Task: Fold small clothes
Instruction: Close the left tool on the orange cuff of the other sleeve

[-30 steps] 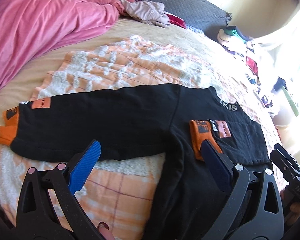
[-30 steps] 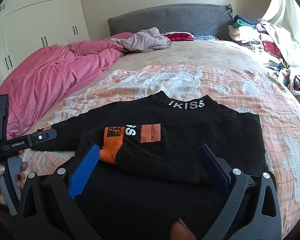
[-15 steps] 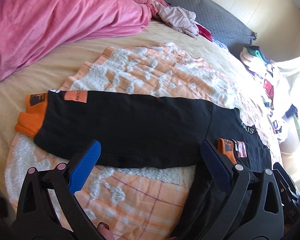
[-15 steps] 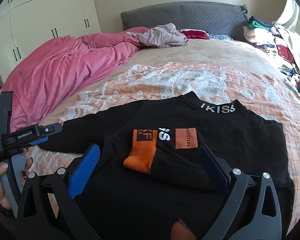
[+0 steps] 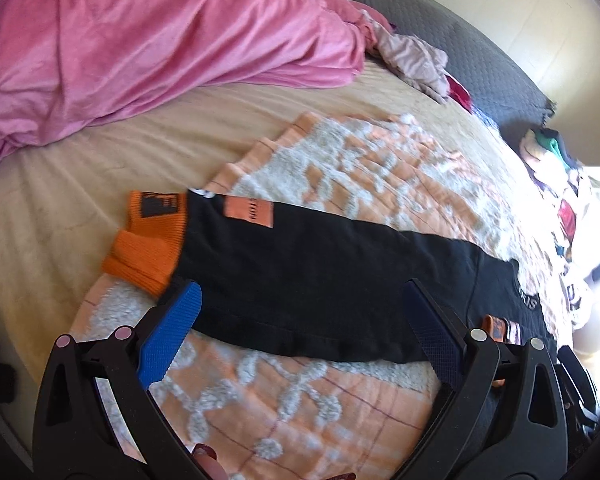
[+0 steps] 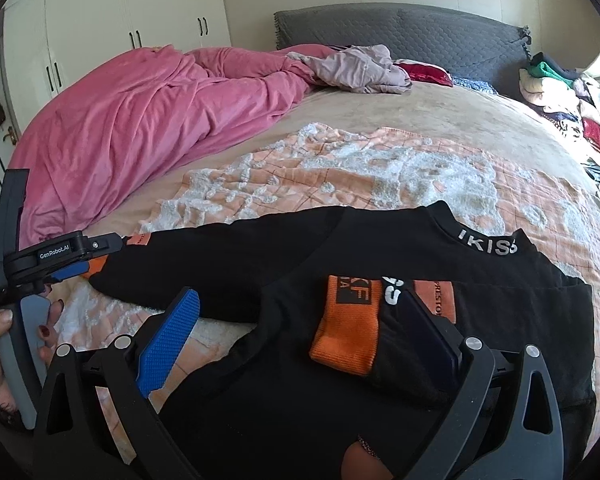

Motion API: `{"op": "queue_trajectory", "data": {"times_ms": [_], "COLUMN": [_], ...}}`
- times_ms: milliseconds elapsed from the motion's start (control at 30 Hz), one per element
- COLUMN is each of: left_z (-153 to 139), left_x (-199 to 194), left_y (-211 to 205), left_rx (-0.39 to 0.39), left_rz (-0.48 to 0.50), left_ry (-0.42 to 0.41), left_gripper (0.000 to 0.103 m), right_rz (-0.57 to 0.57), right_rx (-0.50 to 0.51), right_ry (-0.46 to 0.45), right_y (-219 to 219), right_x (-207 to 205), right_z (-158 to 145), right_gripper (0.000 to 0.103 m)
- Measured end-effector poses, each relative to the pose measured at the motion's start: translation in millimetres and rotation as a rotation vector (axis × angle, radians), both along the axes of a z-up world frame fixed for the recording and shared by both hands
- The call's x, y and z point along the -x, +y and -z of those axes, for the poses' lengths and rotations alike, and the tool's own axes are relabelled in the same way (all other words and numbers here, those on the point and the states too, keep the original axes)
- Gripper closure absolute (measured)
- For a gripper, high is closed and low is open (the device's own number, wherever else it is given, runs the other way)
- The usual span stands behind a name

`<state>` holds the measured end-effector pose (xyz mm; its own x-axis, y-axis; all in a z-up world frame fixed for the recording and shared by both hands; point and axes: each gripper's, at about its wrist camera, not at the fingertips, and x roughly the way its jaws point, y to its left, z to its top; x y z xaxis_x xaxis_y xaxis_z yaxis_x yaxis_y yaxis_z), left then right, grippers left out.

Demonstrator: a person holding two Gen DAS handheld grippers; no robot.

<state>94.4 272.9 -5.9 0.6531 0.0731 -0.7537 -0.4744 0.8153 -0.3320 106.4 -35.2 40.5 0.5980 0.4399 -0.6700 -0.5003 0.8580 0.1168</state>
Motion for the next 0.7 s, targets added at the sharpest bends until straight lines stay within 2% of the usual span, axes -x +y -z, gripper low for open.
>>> {"op": "queue_trajectory", "data": {"times_ms": [167,267,400,567,700], "left_z": [9,12,20,30,45], "left_x": [3,7,9,16,19], "left_y": [21,31,42,56,65], "left_rx": [0.025,0.052,0.033,0.111,0.176], "left_rz": [-0.073,-0.11,-0.172,-0.228,-0.288], "left_ry": [0.028,0.018,0.045,0.045,0.006], "left_gripper": [0.009,0.009,0.009,0.009,0.009], "right_rz": [-0.023,-0.035,-0.071,-0.104,-0.109], "right_rx": [0.01,0.011,-0.02,-0.017,0.004], "right_ry": [-0.002,0.011,0.067,0.095,0.1], "right_y": [18,27,39,52,54], "right_x": [-1,-4,-9,-9,-6], "right_z": [-1,0,3,6,13], "right_gripper": [0.005,0.005,0.005,0.005,0.005]}}
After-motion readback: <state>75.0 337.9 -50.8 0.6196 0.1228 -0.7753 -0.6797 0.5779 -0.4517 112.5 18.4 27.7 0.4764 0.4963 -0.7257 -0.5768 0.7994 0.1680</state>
